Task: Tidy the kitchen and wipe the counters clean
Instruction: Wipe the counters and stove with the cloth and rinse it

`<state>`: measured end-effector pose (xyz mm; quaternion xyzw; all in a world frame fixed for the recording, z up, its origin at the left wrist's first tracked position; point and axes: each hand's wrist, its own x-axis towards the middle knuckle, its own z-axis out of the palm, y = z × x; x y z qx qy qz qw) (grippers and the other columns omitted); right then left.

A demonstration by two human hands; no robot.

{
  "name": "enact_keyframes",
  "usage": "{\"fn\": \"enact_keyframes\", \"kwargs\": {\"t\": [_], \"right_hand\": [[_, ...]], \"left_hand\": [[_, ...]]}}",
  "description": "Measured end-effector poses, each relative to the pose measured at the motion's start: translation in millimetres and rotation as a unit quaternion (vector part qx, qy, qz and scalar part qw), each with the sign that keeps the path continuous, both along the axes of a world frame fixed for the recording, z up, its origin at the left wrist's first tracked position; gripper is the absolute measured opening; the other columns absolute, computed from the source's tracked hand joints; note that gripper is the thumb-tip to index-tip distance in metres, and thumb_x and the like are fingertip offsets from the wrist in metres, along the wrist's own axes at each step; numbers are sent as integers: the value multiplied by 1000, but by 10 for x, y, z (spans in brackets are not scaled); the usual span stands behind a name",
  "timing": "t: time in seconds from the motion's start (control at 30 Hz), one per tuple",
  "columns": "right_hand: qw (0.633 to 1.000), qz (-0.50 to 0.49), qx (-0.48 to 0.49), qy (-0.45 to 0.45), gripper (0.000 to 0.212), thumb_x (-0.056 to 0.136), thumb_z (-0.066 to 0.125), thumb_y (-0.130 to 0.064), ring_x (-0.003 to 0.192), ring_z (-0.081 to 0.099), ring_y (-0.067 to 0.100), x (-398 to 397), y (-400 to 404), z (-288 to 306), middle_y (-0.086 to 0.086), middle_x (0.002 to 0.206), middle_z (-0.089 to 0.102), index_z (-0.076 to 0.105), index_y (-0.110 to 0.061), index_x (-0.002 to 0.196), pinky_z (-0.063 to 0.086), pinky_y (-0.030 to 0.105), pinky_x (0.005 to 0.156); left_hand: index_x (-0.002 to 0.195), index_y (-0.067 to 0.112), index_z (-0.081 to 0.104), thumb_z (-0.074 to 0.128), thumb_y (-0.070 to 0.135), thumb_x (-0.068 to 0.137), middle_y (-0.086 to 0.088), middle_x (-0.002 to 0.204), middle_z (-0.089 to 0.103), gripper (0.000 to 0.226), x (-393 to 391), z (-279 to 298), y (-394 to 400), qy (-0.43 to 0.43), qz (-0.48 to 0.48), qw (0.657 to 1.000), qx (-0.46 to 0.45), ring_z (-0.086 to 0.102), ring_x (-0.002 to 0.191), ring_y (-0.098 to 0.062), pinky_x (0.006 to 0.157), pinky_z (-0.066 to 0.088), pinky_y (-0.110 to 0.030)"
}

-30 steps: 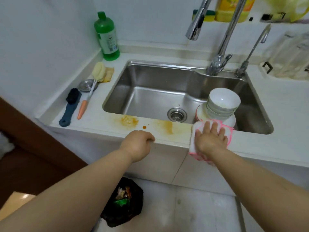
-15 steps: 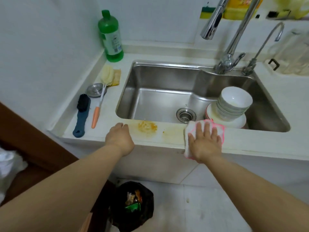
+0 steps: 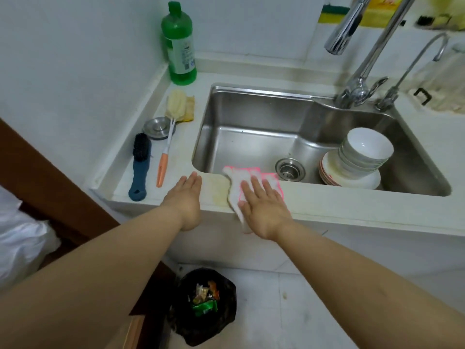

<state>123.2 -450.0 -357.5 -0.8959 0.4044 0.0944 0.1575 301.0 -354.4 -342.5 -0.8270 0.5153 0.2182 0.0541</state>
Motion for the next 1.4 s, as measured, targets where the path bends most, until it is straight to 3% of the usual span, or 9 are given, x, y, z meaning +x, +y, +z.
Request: {"fn": "enact_keyframes", "kwargs": {"t": [0.2, 0.37, 0.5, 0.67, 0.77, 0.93, 1.1, 1.3, 1.4], "right_hand": [[965, -260, 4, 44, 63, 99, 18, -45, 145, -14, 38, -251, -252, 84, 8, 159, -17, -9, -24, 152, -3, 51, 117], [1000, -24, -14, -1, 58, 101, 14, -42, 146, -12, 35, 875, 99, -14, 5, 160, -14, -6, -26, 153, -4, 49, 118], [997, 77, -3, -17, 56, 103, 15, -39, 147, -14, 27, 646, 208, -62, 2, 160, -14, -4, -24, 153, -4, 40, 118], [995, -93, -20, 20, 59, 99, 8, -45, 147, -13, 28, -189, -168, -31, 5, 160, -15, -7, -23, 152, -1, 45, 120], [983, -181, 9, 32, 60, 100, 13, -42, 145, -17, 35, 88, -136, 40, 6, 159, -18, -8, -22, 153, -5, 49, 118], [999, 31, 3, -16, 61, 101, 16, -43, 145, -16, 32, 1063, 305, -18, 4, 159, -17, -8, -22, 152, -7, 47, 117], [976, 209, -41, -51, 55, 102, 20, -42, 148, -1, 27, 559, 277, -118, 1, 161, 1, 10, -25, 153, 6, 38, 118], [983, 167, -79, 7, 82, 79, -7, -61, 148, -4, 25, -42, 0, -123, -1, 161, -4, 3, -27, 153, 2, 39, 120], [988, 142, -56, 4, 64, 96, 8, -54, 147, -9, 29, 193, 190, -92, -1, 161, -9, 0, -27, 153, 1, 41, 118]], "left_hand": [[151, 15, -15, 44, -1, 87, -2, 157, -23, 87, 33, -50, 65, 16, 6, 999, -27, -13, 147, -19, 121, 2, -31], [151, 13, -14, 46, 2, 86, 0, 158, -20, 89, 73, -112, 89, 14, 4, 999, -52, -13, 147, -15, 120, -1, -27], [151, 14, -12, 47, 4, 87, 0, 158, -18, 88, 120, -118, 99, 28, -3, 999, -45, -11, 147, -14, 120, -1, -27], [152, 16, -10, 42, -4, 87, 4, 158, -18, 85, 116, -72, 120, 47, 1, 997, -60, -11, 147, -12, 119, 1, -27], [152, 15, -10, 41, -3, 88, 2, 159, -17, 84, 142, -48, 114, 63, -3, 996, -58, -11, 147, -13, 119, 1, -27], [153, 12, 8, 51, 3, 88, -4, 160, 5, 78, 196, -62, 176, 30, 69, 988, -133, 11, 147, -20, 119, 17, -33], [150, 12, 21, 55, 10, 85, -5, 157, 18, 74, 291, -95, 205, -8, 70, 990, -125, 23, 141, -25, 116, 26, -38], [153, 12, 5, 48, -2, 88, -1, 160, -1, 79, 250, -97, 294, -24, 69, 989, -127, 7, 147, -20, 118, 13, -31], [153, 12, -1, 48, -3, 87, -2, 160, -6, 83, 275, -148, 337, -39, 52, 992, -109, 2, 148, -20, 119, 9, -30]]}}
